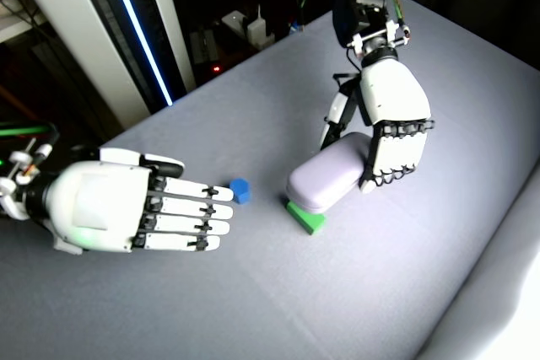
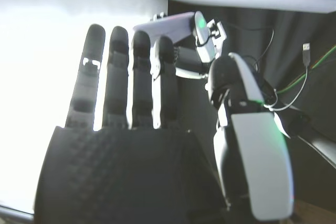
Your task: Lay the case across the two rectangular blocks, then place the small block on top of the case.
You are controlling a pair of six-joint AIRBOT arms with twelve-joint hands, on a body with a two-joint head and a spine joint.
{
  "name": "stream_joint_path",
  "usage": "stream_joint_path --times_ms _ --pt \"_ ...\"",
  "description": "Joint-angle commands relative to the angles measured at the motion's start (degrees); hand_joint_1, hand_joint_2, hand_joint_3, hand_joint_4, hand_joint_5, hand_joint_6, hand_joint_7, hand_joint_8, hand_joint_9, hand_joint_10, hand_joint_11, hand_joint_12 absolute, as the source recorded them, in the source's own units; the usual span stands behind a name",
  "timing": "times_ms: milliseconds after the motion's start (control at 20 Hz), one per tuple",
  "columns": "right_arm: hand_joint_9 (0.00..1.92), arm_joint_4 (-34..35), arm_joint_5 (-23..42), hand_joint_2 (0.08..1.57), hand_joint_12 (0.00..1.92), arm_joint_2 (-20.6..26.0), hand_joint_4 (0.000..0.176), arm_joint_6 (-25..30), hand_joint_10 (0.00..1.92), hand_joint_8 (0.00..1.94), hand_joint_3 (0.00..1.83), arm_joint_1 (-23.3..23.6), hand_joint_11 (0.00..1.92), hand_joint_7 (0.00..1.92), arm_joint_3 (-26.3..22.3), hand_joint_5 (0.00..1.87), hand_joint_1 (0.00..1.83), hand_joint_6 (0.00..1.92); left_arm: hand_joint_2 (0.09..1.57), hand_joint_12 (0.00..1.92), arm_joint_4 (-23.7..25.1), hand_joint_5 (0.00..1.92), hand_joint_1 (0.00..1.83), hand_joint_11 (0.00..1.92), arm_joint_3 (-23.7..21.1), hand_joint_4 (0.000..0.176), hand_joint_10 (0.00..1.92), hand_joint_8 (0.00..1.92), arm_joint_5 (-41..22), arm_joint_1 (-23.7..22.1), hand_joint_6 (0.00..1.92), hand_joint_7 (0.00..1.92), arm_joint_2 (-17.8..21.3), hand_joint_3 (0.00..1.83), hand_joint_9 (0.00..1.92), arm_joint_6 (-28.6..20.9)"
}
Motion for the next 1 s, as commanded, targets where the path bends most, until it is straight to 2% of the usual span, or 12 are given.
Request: stream_joint_path --times_ms 0,50,100,150,200,300,350,400,450,550,950 --pt "0.45 1.60 6.75 1.31 0.89 0.22 0.000 0.46 0.00 0.00 0.00 0.61 0.11 0.49 0.21 0.50 0.55 0.00 1.11 1.23 0.26 0.89 1.36 0.69 0.34 0.000 1.11 0.98 -7.14 -0.66 0.87 1.03 -0.06 0.00 0.97 -0.57" --pt "0.46 1.60 6.75 1.32 0.89 0.22 0.000 0.46 0.00 0.00 0.00 0.61 0.12 0.49 0.21 0.50 0.54 0.00 1.11 1.20 0.26 0.86 1.38 0.70 0.34 0.000 1.18 0.96 -7.14 -0.64 0.90 1.03 -0.07 0.00 0.99 -0.57" --pt "0.45 1.59 6.75 1.32 0.88 0.22 0.000 0.46 0.00 0.00 0.00 0.63 0.12 0.48 0.21 0.49 0.53 0.00 1.12 1.18 0.22 0.84 1.38 0.66 0.39 0.000 1.24 1.03 -7.05 -0.61 0.93 0.99 -0.09 0.00 0.96 -0.58" --pt "0.45 1.58 6.75 1.32 0.88 0.22 0.000 0.48 0.00 0.00 0.00 0.63 0.11 0.47 0.21 0.49 0.54 0.00 1.14 1.24 0.16 0.82 1.27 0.57 0.44 0.000 0.88 1.11 -6.95 -0.53 1.03 1.00 -0.10 0.00 0.80 -0.58" --pt "0.44 1.58 6.75 1.32 0.92 0.22 0.000 0.48 0.00 0.00 0.00 0.63 0.07 0.47 0.21 0.48 0.58 0.00 1.14 1.26 0.11 0.85 1.25 0.61 0.47 0.000 0.58 1.15 -6.89 -0.50 1.00 1.00 -0.12 0.00 0.87 -0.58" --pt "0.43 1.58 6.75 1.33 0.92 0.22 0.000 0.48 0.00 0.00 0.00 0.63 0.06 0.47 0.21 0.48 0.60 0.00 1.14 1.29 0.03 0.86 1.25 0.67 0.52 0.000 0.54 1.15 -6.78 -0.44 0.97 1.00 -0.13 0.00 0.93 -0.58" --pt "0.45 1.58 6.75 1.33 0.87 0.22 0.000 0.48 0.00 0.00 0.00 0.63 0.10 0.48 0.21 0.49 0.59 0.00 1.11 1.30 0.03 0.81 1.33 0.69 0.52 0.000 0.52 1.05 -6.78 -0.42 0.39 0.98 -0.13 0.00 0.94 -0.58" --pt "0.46 1.58 6.75 1.33 0.86 0.22 0.000 0.49 0.00 0.00 0.00 0.63 0.12 0.48 0.21 0.49 0.57 0.00 1.04 1.28 -0.04 0.84 1.24 0.69 0.57 0.000 0.43 0.54 -6.70 -0.37 0.13 0.87 -0.15 0.00 0.95 -0.58" --pt "0.45 1.58 6.75 1.33 0.86 0.22 0.000 0.49 0.00 0.00 0.00 0.63 0.10 0.48 0.21 0.49 0.61 0.00 1.02 1.23 -0.07 0.86 1.20 0.69 0.59 0.000 0.37 0.28 -6.67 -0.37 0.03 0.91 -0.15 0.00 0.96 -0.58" --pt "0.46 1.58 6.75 1.32 0.85 0.22 0.000 0.49 0.00 0.00 0.00 0.63 0.10 0.48 0.21 0.50 0.61 0.00 0.99 1.20 -0.15 0.83 1.18 0.65 0.65 0.000 0.23 0.03 -6.58 -0.30 0.00 0.94 -0.19 0.00 0.99 -0.58" --pt "0.45 1.58 6.64 1.34 0.85 0.22 0.000 0.54 0.00 0.00 0.00 0.63 0.10 0.48 0.23 0.49 0.61 0.00 0.98 1.33 -1.15 0.80 1.16 0.62 1.84 0.000 0.26 0.01 -5.03 0.12 0.00 0.95 -0.92 0.00 0.99 -0.58"
